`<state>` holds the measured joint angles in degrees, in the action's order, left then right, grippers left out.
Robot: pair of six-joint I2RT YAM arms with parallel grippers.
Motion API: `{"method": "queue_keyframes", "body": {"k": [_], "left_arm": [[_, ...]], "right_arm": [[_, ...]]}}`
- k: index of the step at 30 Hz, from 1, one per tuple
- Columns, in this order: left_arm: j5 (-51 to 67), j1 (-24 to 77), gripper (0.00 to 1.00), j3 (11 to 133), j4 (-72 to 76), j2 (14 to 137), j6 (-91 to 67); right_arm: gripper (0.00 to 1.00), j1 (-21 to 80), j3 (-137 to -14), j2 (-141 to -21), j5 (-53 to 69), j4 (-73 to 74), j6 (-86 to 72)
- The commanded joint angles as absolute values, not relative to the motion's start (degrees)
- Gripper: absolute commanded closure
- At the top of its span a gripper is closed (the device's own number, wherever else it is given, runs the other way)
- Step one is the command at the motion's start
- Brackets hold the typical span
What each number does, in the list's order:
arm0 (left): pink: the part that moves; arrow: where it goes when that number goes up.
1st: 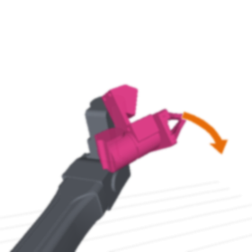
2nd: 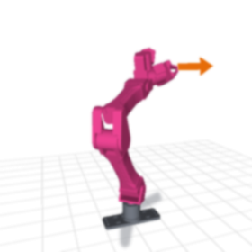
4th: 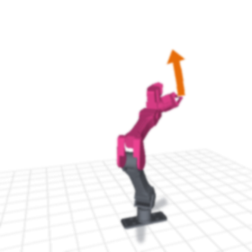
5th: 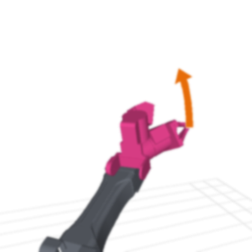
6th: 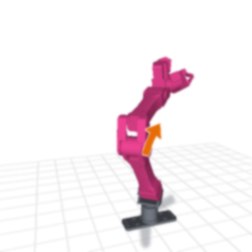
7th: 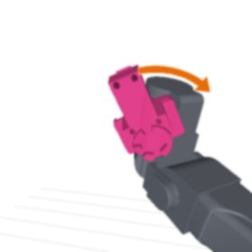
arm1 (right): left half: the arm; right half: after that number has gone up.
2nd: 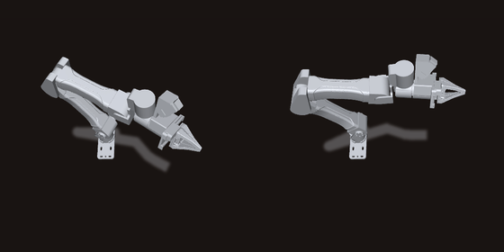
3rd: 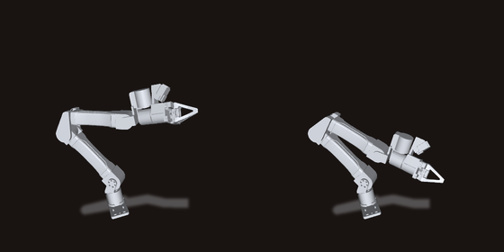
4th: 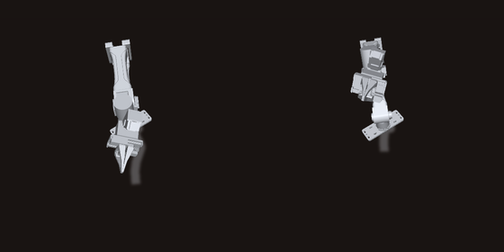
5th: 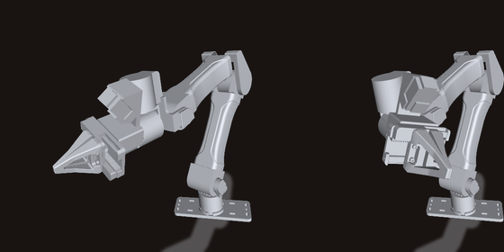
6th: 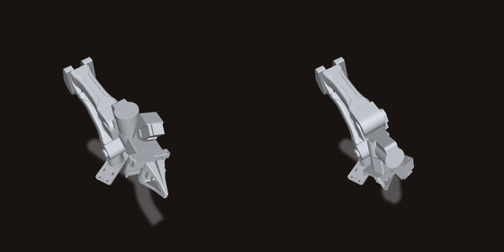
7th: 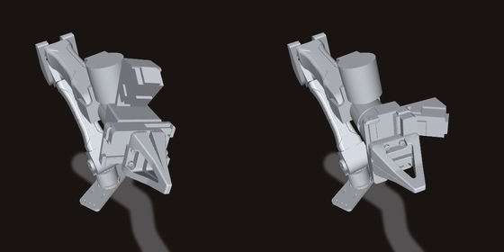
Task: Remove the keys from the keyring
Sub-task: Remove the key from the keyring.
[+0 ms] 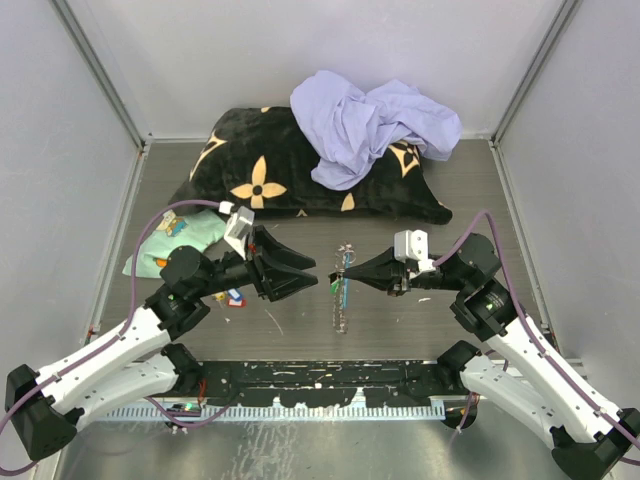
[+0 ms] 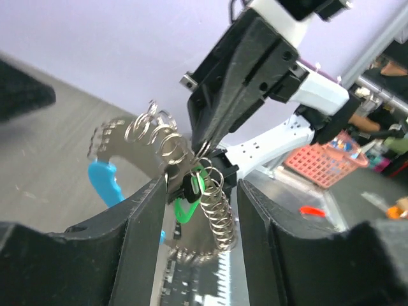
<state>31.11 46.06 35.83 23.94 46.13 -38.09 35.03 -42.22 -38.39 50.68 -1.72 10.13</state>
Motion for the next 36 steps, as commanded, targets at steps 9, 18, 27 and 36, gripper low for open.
{"method": "queue_keyframes", "body": {"k": [9, 18, 27, 36], "left_arm": [[40.49, 49.05, 0.56, 37.99, 38.53, 51.88, -10.89], [39.22, 50.55, 0.65, 38.23, 42.34, 55.16, -10.41], [39.35, 51.66, 0.79, 39.05, 43.11, 56.75, -10.78], [40.06, 52.05, 1.00, 39.58, 42.28, 57.40, -10.94]], "right_arm": [[0.99, 35.05, -46.09, -38.94, 53.37, -6.57, 9.67], [0.99, 35.03, -45.94, -39.02, 53.64, -6.64, 9.67], [0.99, 35.05, -45.88, -39.02, 53.71, -6.69, 9.67], [0.99, 35.07, -46.13, -39.09, 53.90, -6.20, 9.79]]}}
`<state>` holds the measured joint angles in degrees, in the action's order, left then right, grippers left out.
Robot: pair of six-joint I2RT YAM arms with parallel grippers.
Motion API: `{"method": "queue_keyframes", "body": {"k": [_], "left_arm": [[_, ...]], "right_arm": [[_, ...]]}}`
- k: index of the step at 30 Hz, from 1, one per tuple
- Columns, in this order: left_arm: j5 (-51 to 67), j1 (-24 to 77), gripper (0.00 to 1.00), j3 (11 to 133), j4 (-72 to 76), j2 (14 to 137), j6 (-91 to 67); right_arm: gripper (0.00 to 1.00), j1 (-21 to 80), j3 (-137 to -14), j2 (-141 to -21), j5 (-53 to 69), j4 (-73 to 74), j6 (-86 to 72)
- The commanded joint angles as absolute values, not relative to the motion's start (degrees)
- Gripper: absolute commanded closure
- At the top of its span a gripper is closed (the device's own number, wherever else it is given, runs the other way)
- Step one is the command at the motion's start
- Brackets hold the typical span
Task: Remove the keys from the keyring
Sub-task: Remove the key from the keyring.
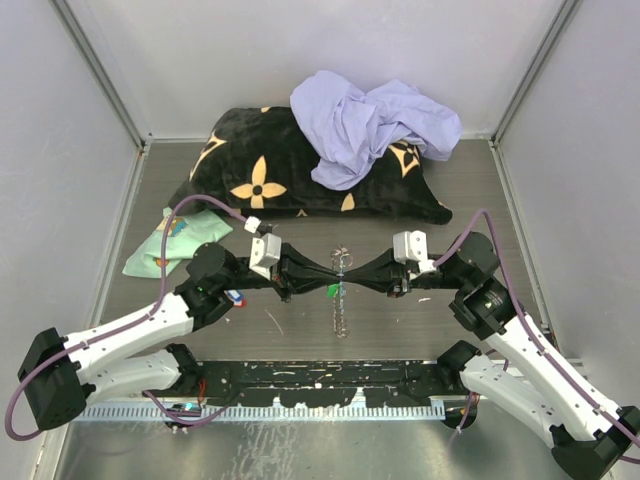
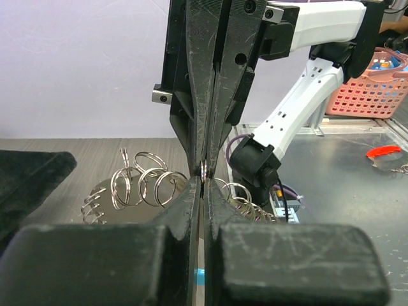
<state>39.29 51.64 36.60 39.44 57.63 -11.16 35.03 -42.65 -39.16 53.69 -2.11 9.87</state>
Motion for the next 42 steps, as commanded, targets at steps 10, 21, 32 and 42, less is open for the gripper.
{"method": "queue_keyframes", "body": {"k": [10, 21, 32, 42], "left_arm": [[40.71, 52.05, 1.00, 47.36, 18.49, 54.99, -5.21], [42.21, 52.69, 1.00, 62.32, -10.60, 58.00, 2.22], [41.12, 54.42, 1.00, 72.16, -24.80, 62.43, 6.75], [40.15, 55.09, 1.00, 77.57, -29.89, 65.53, 7.03]], "right_arm": [[0.85, 35.15, -50.98, -41.00, 56.47, 6.22, 18.95], [0.79, 35.33, -58.39, -46.62, 55.96, 16.42, 23.16], [0.78, 36.01, -61.57, -49.68, 55.54, 20.53, 23.84], [0.80, 37.40, -63.32, -51.40, 55.29, 24.47, 26.26]]}}
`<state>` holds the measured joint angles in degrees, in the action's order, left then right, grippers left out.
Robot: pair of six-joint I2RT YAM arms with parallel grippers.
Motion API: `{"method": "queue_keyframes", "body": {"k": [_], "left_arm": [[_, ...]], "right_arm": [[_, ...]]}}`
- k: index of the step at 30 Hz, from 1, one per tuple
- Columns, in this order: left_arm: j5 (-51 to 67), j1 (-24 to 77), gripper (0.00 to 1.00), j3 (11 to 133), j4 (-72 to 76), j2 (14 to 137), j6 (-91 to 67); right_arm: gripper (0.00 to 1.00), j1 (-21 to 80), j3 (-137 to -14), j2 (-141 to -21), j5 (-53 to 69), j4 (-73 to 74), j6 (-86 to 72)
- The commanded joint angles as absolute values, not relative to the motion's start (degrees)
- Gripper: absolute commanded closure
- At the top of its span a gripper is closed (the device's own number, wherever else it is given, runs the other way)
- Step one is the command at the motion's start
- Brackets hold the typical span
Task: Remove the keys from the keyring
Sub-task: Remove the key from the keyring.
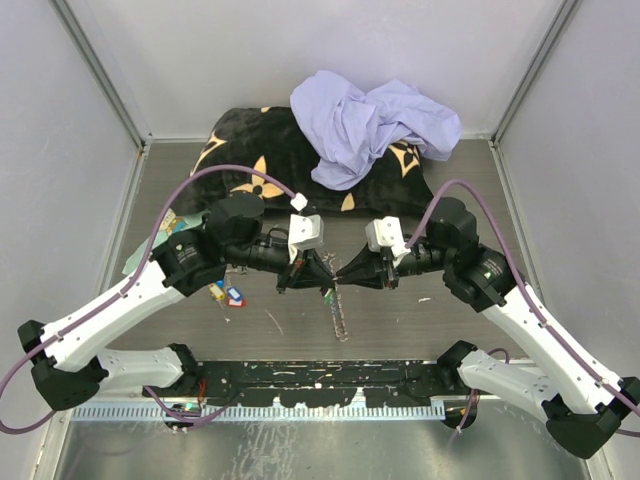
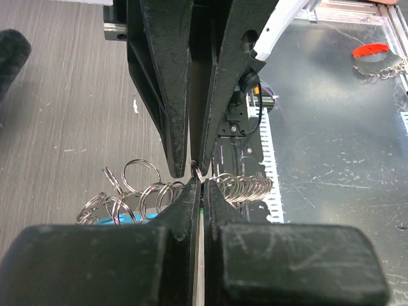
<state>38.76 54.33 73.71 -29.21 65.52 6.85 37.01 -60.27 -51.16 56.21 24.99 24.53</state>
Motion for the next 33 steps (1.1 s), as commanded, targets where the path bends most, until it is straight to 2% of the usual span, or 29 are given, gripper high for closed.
{"method": "queue_keyframes", "body": {"k": [1, 5, 10, 12, 14, 18, 21, 26, 33], "left_arm": [[40.06, 55.08, 1.00, 77.83, -30.10, 65.76, 7.03], [39.62, 55.19, 1.00, 78.78, -30.92, 66.42, 6.79], [38.69, 55.16, 1.00, 79.21, -30.40, 66.58, 5.62], [37.38, 55.15, 1.00, 78.68, -29.11, 66.11, 4.03], [35.60, 55.13, 0.88, 77.22, -26.43, 64.74, 1.16], [32.93, 55.02, 0.58, 69.39, -15.44, 57.51, -5.43], [29.33, 55.04, 0.48, 61.66, -6.45, 50.89, -10.57], [27.16, 54.99, 0.46, 48.10, 11.01, 43.74, -21.55], [26.34, 54.89, 0.55, 40.02, 31.10, 45.85, -36.59]], "right_arm": [[0.80, 37.51, -63.42, -51.54, 55.28, 24.70, 26.34], [0.83, 37.96, -63.83, -51.89, 55.20, 25.37, 26.86], [0.99, 38.45, -64.70, -52.24, 55.35, 26.92, 27.92], [0.99, 38.50, -65.07, -52.05, 55.41, 27.07, 28.04], [0.99, 38.49, -65.42, -51.59, 54.89, 26.85, 27.98], [0.99, 38.45, -64.17, -49.03, 54.09, 23.36, 25.76], [0.99, 38.31, -61.75, -46.74, 53.58, 18.95, 22.81], [0.99, 37.83, -56.66, -43.52, 54.03, 9.45, 17.77], [0.99, 35.86, -48.26, -39.79, 54.95, -8.54, 6.53]]}}
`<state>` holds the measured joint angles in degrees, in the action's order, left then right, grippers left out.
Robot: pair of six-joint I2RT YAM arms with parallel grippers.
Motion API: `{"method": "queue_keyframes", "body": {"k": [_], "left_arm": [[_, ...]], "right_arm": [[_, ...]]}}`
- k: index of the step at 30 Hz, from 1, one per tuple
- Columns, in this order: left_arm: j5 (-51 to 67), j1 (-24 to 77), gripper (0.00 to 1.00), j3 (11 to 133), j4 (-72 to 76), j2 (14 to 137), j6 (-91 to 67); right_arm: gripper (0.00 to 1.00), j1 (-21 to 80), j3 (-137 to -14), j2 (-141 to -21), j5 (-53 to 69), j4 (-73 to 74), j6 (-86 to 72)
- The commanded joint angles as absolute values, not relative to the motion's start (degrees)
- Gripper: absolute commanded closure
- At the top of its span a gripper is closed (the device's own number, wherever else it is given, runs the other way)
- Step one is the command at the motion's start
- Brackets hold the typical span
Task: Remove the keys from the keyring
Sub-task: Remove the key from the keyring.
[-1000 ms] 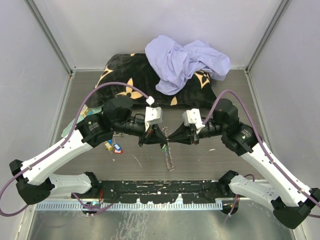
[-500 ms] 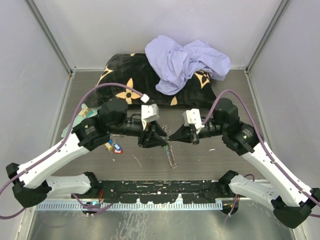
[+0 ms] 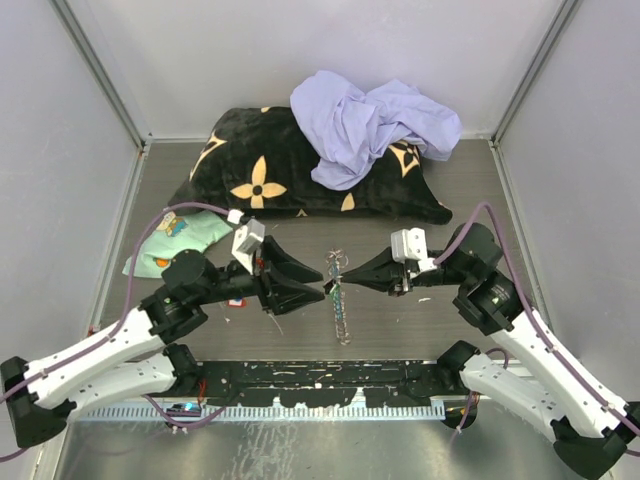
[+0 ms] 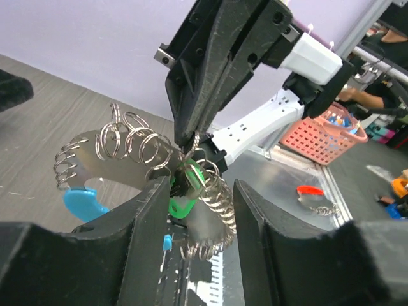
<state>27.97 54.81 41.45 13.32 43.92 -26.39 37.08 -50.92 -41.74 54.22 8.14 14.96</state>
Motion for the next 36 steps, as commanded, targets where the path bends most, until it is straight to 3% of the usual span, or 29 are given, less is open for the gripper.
{"method": "queue_keyframes", "body": {"k": [1, 10, 21, 36], "left_arm": [[26.55, 54.82, 0.56, 39.99, 32.29, 46.48, -37.56], [26.54, 50.53, 0.65, 40.73, 29.74, 47.77, -44.99], [34.10, 47.55, 0.70, 38.29, 46.16, 54.32, -61.20], [35.50, 47.60, 0.72, 36.88, 43.19, 54.31, -60.25]], "right_arm": [[0.99, 35.60, -47.07, -39.28, 54.81, -11.02, 4.92], [0.99, 34.98, -43.52, -36.80, 53.15, -15.53, 0.99], [0.99, 34.62, -41.62, -35.86, 51.22, -17.75, -0.79], [0.99, 34.54, -41.94, -36.36, 50.61, -17.62, -0.80]]}}
